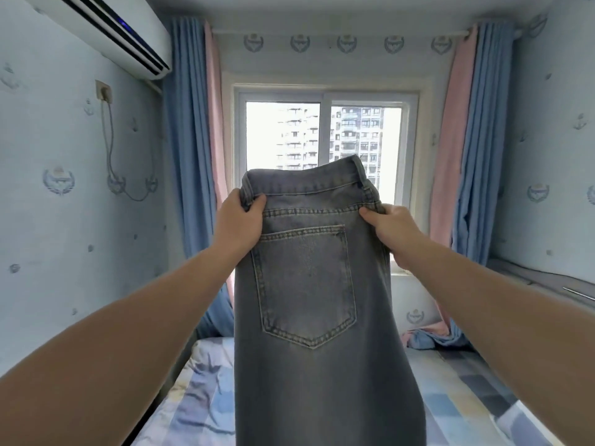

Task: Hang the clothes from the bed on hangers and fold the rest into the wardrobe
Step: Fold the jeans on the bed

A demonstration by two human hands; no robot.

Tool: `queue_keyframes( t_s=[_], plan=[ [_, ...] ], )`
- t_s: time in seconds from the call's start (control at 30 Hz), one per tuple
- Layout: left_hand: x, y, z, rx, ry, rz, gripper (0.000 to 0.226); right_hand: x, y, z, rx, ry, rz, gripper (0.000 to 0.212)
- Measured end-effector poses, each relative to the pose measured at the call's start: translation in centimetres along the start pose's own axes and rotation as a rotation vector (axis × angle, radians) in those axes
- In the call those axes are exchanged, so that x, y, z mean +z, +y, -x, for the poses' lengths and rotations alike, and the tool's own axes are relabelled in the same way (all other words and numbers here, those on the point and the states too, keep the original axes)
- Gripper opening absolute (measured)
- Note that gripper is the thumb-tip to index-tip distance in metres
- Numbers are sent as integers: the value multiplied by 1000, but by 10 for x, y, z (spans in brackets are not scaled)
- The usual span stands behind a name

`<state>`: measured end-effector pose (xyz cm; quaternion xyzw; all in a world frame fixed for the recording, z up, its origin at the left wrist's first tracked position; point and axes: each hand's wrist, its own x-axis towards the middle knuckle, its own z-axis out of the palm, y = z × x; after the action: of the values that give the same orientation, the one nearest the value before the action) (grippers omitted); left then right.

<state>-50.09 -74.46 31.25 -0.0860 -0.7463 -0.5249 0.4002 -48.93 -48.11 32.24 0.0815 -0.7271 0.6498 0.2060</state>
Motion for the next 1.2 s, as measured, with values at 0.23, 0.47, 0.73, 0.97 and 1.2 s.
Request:
queue_keyframes(
  t_s=[0.23,0.47,0.73,0.97,1.2],
  plan=[
    [21,-143,15,-154,-54,-71,17,65,127,-34,159,-35,39,13],
    [77,-382,38,-450,-196,-183,15,154,350,-96,439,-148,192,12],
    [168,-708,87,-800,-296,-223,23,272,681,-157,689,-200,368,25],
    [222,-906,107,-870,-291,-370,17,350,874,-198,659,-133,477,24],
    [227,-959,215,-954,-664,-555,75,362,958,-121,883,-334,661,68]
  ],
)
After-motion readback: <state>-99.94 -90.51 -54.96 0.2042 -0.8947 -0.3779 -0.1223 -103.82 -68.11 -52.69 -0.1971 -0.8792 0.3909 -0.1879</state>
